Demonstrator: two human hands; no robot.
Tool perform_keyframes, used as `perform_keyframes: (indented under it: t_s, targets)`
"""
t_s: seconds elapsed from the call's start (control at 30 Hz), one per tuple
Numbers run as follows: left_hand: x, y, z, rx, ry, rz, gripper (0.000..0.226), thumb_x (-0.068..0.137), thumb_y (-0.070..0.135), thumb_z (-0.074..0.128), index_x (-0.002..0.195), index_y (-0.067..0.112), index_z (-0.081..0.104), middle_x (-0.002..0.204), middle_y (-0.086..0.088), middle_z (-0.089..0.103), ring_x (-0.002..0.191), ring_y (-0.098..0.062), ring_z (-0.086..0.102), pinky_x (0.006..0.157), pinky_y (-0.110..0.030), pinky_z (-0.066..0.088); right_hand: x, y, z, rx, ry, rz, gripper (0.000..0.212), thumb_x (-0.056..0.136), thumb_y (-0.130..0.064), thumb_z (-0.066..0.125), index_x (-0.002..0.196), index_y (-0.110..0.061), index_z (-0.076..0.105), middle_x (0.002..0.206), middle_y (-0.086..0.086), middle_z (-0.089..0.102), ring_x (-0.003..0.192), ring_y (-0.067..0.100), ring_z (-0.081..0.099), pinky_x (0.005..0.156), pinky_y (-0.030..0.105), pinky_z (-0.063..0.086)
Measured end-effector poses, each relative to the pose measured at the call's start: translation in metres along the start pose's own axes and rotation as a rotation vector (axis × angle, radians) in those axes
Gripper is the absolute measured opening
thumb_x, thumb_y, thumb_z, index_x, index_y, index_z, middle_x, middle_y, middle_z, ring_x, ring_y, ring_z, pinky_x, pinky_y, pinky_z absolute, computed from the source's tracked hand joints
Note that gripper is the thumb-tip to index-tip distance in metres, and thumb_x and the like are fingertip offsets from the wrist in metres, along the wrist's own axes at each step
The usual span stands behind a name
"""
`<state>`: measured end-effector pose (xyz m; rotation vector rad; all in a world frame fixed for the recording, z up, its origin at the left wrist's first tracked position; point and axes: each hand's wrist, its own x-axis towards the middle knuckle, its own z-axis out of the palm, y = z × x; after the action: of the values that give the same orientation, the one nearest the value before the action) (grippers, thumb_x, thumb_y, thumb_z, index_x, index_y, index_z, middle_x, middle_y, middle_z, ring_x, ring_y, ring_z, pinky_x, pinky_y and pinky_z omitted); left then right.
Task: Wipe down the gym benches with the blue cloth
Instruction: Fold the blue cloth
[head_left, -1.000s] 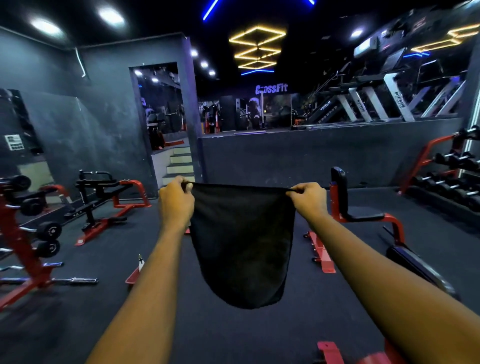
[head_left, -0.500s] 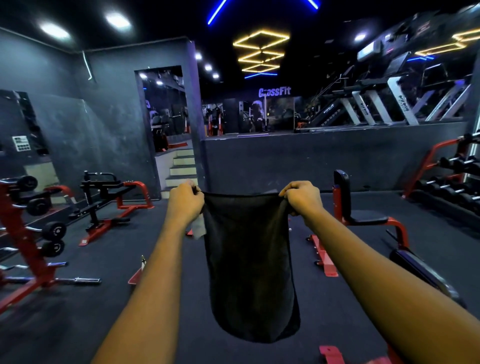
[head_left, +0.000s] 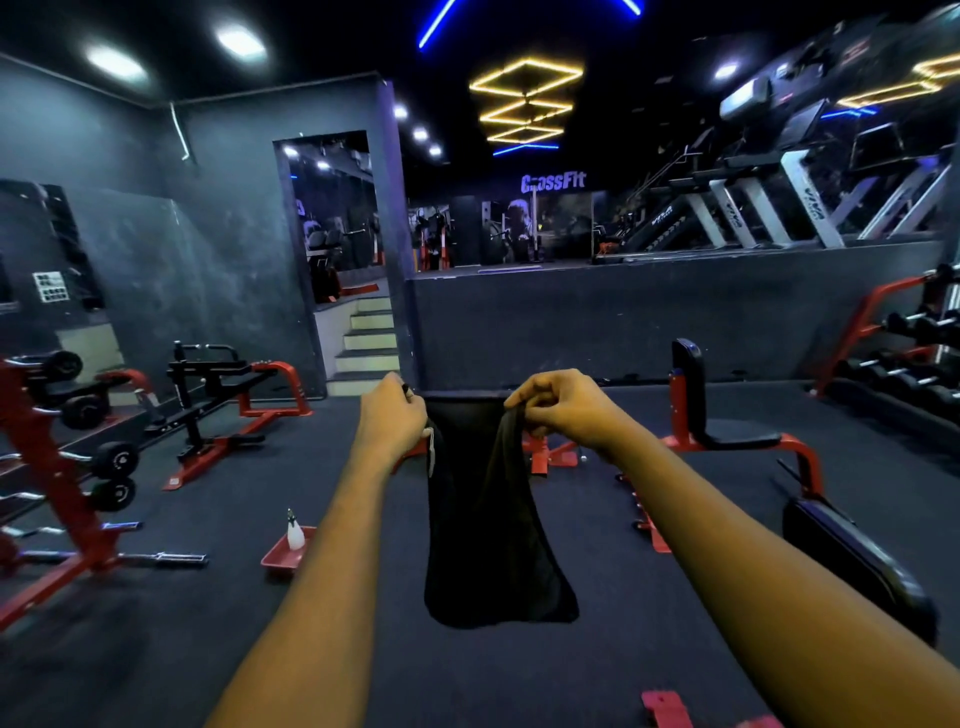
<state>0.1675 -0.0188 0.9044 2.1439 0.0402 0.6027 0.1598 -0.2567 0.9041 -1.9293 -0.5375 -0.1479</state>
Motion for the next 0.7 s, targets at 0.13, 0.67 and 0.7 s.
perform_keyframes:
  t_s: [0.13, 0.67, 0.7]
  targets:
    - [0.001, -0.004, 0.001, 0.031, 0.010, 0.044, 0.010, 0.089, 0.007, 0.051, 0.080, 0.012, 0.050, 0.088, -0.015, 0.066, 0.083, -0.029, 0.069, 0.076, -0.047, 0.058, 0.003, 0.003, 0.007, -0.107, 0.047, -0.091, 0.017, 0.087, 0.003, 0.067, 0.095, -0.009, 0.076, 0.079, 0.006, 0.074, 0.068, 0.013, 0.067, 0.068, 0.027, 0.058]
    - [-0.013, 0.008, -0.002, 0.088, -0.345, 0.310, 0.013, 0.093, 0.020, 0.066, 0.095, 0.019, 0.053, 0.084, -0.007, 0.068, 0.073, -0.017, 0.064, 0.058, -0.032, 0.052, 0.018, 0.009, 0.037, 0.058, -0.113, -0.138, 0.007, 0.083, -0.001, 0.074, 0.085, 0.002, 0.068, 0.106, 0.008, 0.074, 0.109, 0.013, 0.067, 0.102, 0.031, 0.050]
    - [-0.014, 0.009, -0.002, 0.079, -0.369, 0.303, 0.015, 0.094, 0.022, 0.064, 0.098, 0.018, 0.050, 0.085, -0.011, 0.068, 0.075, -0.020, 0.065, 0.060, -0.035, 0.053, 0.018, 0.008, 0.038, 0.049, -0.113, -0.133, 0.006, 0.084, -0.001, 0.073, 0.085, 0.001, 0.067, 0.100, 0.009, 0.075, 0.104, 0.016, 0.069, 0.100, 0.034, 0.052]
